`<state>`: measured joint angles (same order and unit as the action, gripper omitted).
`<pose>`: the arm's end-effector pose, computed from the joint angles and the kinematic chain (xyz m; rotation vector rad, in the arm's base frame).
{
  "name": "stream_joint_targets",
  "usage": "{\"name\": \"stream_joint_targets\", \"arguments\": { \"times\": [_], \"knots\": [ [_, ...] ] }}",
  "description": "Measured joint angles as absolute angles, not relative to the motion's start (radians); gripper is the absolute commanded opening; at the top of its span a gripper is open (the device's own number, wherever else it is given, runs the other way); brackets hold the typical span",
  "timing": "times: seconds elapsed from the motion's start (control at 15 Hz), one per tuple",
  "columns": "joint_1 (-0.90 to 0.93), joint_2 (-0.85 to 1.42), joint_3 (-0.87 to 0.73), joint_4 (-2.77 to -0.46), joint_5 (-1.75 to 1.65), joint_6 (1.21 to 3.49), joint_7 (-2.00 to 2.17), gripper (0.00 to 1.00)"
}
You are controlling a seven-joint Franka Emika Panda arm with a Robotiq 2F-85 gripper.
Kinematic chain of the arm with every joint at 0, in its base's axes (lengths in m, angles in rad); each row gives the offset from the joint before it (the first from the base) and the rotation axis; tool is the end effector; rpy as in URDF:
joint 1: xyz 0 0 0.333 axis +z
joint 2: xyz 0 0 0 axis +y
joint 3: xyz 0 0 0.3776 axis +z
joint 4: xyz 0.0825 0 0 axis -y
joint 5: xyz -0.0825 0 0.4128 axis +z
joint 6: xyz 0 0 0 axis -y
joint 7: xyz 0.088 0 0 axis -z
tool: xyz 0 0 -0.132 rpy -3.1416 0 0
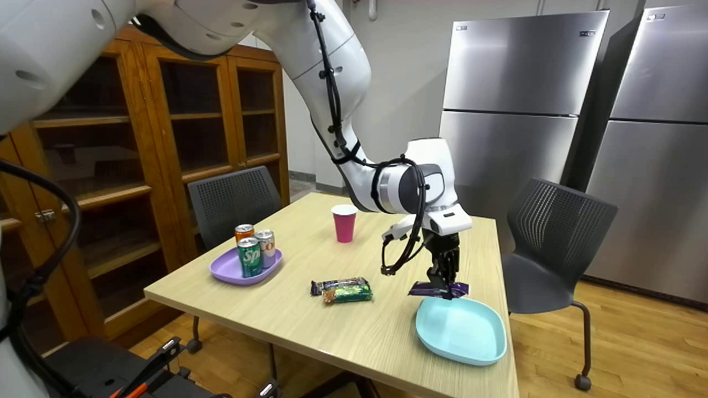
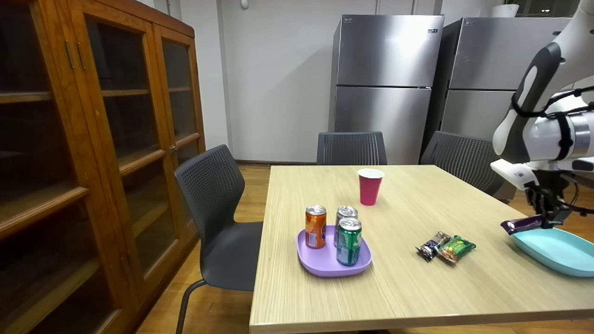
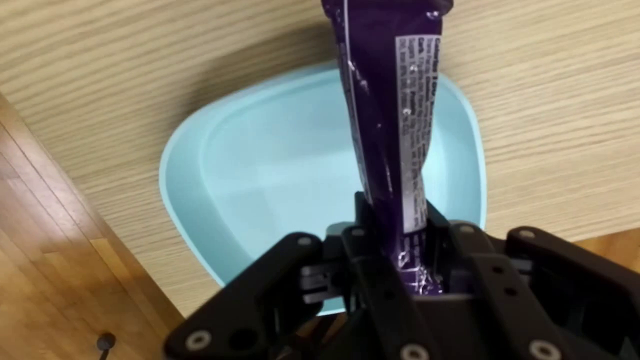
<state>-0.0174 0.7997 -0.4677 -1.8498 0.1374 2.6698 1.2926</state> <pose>0.6312 -0.3102 0.1334 1.8765 -2.2587 0.3007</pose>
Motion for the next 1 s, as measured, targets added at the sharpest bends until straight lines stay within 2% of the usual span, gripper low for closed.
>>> {"name": "stream_joint_targets", "arguments": {
  "times": [1.0],
  "knots": [
    [-0.133, 0.83, -0.421, -1.78, 0.139, 2.611, 1.296, 0.06]
  ]
}}
